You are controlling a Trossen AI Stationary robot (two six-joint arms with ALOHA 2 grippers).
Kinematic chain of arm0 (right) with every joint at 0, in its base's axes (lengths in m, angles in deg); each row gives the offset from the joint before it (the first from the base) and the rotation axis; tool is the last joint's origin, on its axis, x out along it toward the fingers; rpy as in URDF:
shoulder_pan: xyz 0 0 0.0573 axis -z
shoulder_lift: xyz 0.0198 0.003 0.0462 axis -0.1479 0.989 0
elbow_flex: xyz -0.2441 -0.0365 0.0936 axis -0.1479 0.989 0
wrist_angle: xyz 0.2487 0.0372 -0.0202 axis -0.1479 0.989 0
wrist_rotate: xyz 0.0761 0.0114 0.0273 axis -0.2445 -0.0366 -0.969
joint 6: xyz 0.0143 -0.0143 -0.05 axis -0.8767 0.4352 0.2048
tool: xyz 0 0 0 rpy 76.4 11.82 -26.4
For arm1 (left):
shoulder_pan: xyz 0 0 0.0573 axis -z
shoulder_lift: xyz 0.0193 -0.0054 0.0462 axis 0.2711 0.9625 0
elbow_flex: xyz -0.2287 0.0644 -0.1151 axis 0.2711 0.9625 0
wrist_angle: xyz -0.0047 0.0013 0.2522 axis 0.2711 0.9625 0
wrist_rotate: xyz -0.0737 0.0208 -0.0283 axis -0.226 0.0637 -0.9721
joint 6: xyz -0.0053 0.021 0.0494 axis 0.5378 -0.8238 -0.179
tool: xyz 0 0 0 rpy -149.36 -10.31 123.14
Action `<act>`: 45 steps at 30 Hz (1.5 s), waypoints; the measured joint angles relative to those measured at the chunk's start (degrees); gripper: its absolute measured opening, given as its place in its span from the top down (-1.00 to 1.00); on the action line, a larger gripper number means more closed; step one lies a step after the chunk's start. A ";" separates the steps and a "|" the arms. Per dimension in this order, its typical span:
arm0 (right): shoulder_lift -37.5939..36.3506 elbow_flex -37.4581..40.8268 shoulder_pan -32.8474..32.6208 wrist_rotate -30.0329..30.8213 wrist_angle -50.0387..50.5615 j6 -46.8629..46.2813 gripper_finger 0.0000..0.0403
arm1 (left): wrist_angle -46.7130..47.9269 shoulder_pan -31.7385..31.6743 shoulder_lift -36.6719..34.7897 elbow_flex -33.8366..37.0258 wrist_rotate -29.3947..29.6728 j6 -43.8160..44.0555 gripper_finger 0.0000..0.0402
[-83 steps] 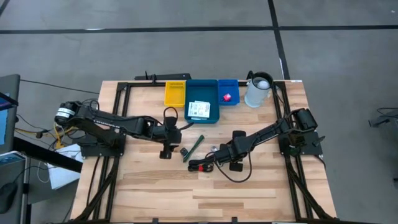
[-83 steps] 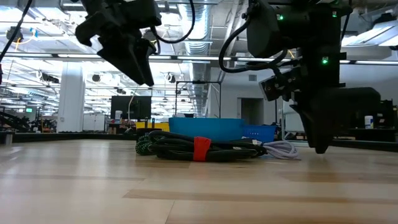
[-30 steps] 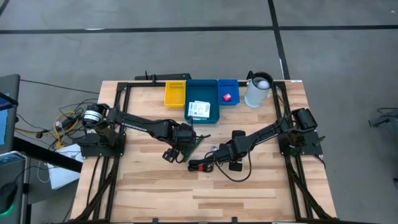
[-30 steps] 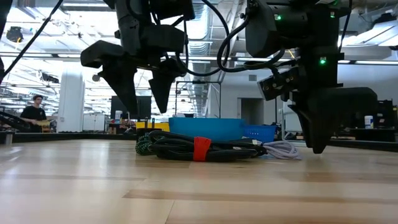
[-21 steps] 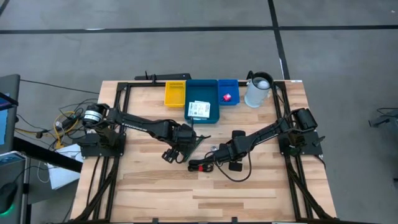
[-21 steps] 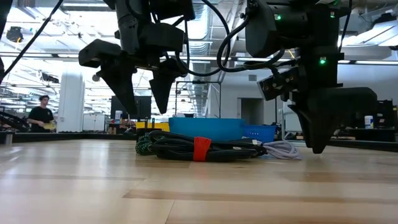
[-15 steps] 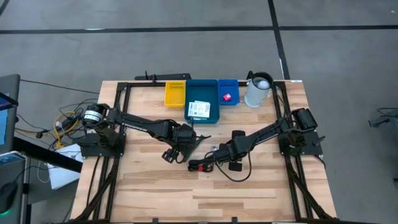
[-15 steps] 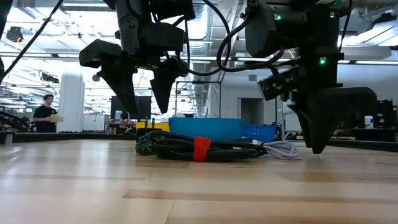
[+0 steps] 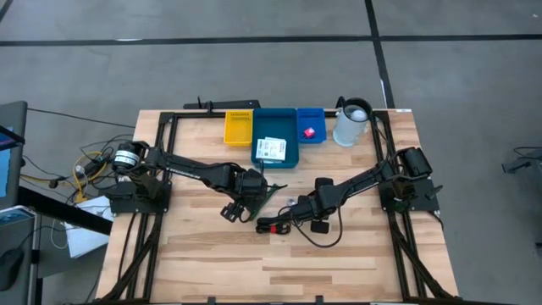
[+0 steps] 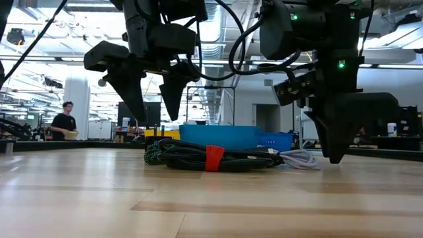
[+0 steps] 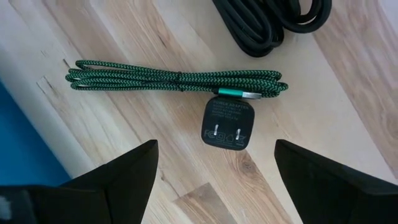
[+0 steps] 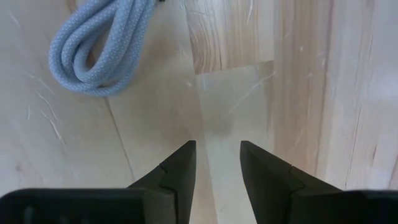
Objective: Pick and place items into bin
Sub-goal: Put the black charger adapter into the blue bin
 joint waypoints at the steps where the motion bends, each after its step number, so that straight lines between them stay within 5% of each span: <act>1: 0.00 0.00 0.00 0.00 0.00 0.00 0.41 | 0.00 0.00 0.00 0.00 -0.05 -0.01 -0.56; 45: 0.02 0.00 -0.02 -0.13 -0.76 0.02 0.41 | -2.47 -1.71 8.84 -0.31 -8.55 -4.42 -0.52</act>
